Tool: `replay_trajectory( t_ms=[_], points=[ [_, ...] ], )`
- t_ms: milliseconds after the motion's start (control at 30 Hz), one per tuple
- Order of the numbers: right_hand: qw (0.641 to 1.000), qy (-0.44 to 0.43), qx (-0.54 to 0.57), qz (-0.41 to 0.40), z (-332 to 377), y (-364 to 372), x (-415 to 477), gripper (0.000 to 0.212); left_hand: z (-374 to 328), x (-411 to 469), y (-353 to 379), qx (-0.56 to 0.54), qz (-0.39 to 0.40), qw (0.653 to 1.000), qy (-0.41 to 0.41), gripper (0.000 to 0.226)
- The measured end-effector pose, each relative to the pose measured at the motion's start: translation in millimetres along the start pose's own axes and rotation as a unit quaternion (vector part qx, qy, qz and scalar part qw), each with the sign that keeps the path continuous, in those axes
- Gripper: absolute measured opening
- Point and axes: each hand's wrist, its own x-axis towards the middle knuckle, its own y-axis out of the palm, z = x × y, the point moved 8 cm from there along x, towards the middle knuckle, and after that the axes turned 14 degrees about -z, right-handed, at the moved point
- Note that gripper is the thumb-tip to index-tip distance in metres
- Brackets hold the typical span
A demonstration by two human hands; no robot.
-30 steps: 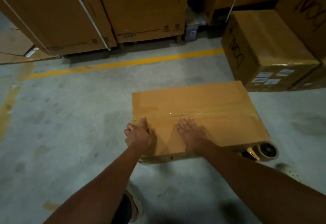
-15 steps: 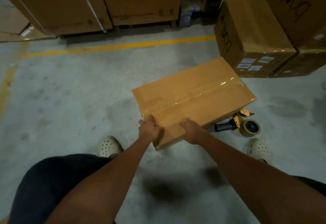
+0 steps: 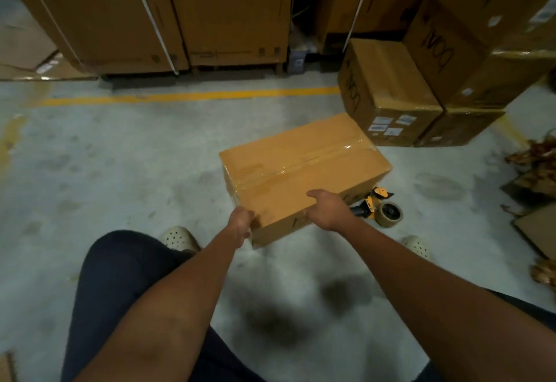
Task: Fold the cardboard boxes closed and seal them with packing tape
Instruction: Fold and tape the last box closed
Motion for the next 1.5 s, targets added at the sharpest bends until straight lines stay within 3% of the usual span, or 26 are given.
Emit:
replay_trajectory(
  t_ms=[200, 300, 367, 433, 467, 533, 600, 633, 733, 833, 967, 1167, 1233, 1300, 1400, 1500],
  points=[
    [0.997, 0.064, 0.031, 0.027, -24.5, 35.9, 11.9, 0.059, -6.7, 25.1, 16.3, 0.05, 0.037, 0.997, 0.045, 0.036],
    [0.981, 0.159, 0.109, 0.02, -37.9, 61.0, 25.8, 0.053, -6.3, 50.3, 18.7, 0.13, -0.01, 0.989, 0.066, 0.035],
    [0.952, 0.255, 0.171, 0.007, -49.3, 77.8, 33.5, 0.035, -13.9, 53.5, 17.6, 0.214, -0.065, 0.968, 0.11, 0.031],
    [0.895, 0.353, 0.272, -0.001, -55.0, 94.8, 40.6, 0.027, -18.1, 53.7, 19.5, 0.266, -0.113, 0.947, 0.139, 0.047],
    [0.863, 0.392, 0.318, -0.002, -56.7, 103.8, 46.6, 0.038, -18.8, 53.8, 21.9, 0.273, -0.124, 0.941, 0.155, 0.061],
    [0.834, 0.419, 0.36, 0.01, -55.3, 120.9, 62.6, 0.063, -20.2, 63.8, 29.4, 0.277, -0.129, 0.929, 0.21, 0.079],
    [0.823, 0.416, 0.386, 0.029, -46.4, 135.3, 67.7, 0.084, -20.4, 77.5, 33.2, 0.285, -0.124, 0.924, 0.224, 0.071],
    [0.833, 0.4, 0.382, 0.03, -42.5, 139.8, 67.9, 0.086, -20.1, 83.5, 31.7, 0.261, -0.134, 0.933, 0.207, 0.064],
    [0.907, 0.297, 0.298, 0.006, -45.9, 144.4, 77.9, 0.071, -22.5, 77.6, 30.8, 0.201, -0.158, 0.944, 0.209, 0.059],
    [0.942, 0.217, 0.254, 0.011, -63.4, 145.3, 108.2, 0.084, -25.5, 69.6, 41.0, 0.222, -0.142, 0.935, 0.236, 0.066],
    [0.964, 0.171, 0.202, 0.007, -55.6, 107.9, 135.8, 0.075, -42.9, 72.8, 56.9, 0.19, -0.119, 0.94, 0.258, 0.069],
    [0.963, 0.161, 0.215, -0.023, -66.9, 89.7, 160.7, 0.073, -78.4, 87.0, 96.8, 0.205, -0.029, 0.922, 0.327, 0.06],
    [0.954, 0.177, 0.238, -0.043, -76.1, 86.2, 162.6, 0.07, -87.2, 88.8, 96.5, 0.242, -0.1, 0.901, 0.345, 0.053],
    [0.936, 0.213, 0.269, -0.079, -92.3, 84.7, 158.8, 0.059, -101.4, 78.2, 111.8, 0.312, -0.146, 0.831, 0.436, 0.05],
    [0.875, 0.319, 0.352, -0.1, -131.4, 105.2, 147.4, 0.051, -118.2, 62.3, 167.5, 0.338, -0.066, 0.747, 0.568, 0.035],
    [0.768, 0.447, 0.447, -0.104, -183.9, 134.5, 128.3, 0.028, -130.7, 73.6, 216.5, 0.38, 0.002, 0.705, 0.599, 0.03]
  ],
)
